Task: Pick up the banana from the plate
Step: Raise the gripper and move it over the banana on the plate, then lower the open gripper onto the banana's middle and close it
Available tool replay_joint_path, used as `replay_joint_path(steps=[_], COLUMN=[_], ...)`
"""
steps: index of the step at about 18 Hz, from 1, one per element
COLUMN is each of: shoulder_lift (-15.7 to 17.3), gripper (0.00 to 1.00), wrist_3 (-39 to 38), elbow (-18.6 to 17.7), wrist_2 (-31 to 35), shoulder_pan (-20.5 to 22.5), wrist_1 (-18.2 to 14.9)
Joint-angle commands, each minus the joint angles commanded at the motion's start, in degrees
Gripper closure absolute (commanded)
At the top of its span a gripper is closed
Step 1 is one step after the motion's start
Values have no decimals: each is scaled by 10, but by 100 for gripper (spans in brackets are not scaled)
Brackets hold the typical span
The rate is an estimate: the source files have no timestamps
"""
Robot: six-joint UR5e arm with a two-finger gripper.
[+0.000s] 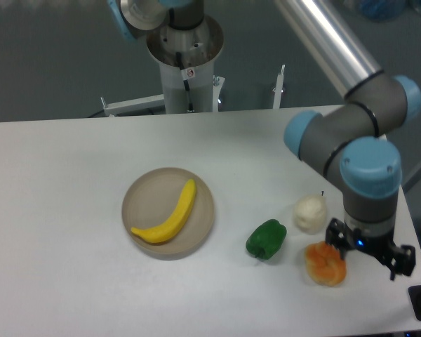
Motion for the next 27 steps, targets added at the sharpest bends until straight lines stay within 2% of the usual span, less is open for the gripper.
replay_joint_path(steps=[3, 5, 7, 9, 12, 15, 17, 20, 22, 24, 27], shoulder_lift=[44, 67, 86, 101, 120, 143, 156, 171, 172, 170, 165], gripper=[0, 0, 0, 0, 0, 0, 0, 0, 0, 0, 0], wrist_3=[-12, -40, -86, -116, -167, -200, -201, -206, -207, -214, -224], elbow=[-30, -56, -92, -128, -161, -212, -249, -329, -371, -385, -394], wrist_2=[-5, -48, -87, -98, -126, -163, -163, -158, -156, -156, -156], shoulder_pan=[-1, -1, -2, -7, -25, -27, -40, -70, -82, -97, -107], wrist_1=[-55, -69, -71, -70, -71, -64, -36, 68, 121, 138, 140])
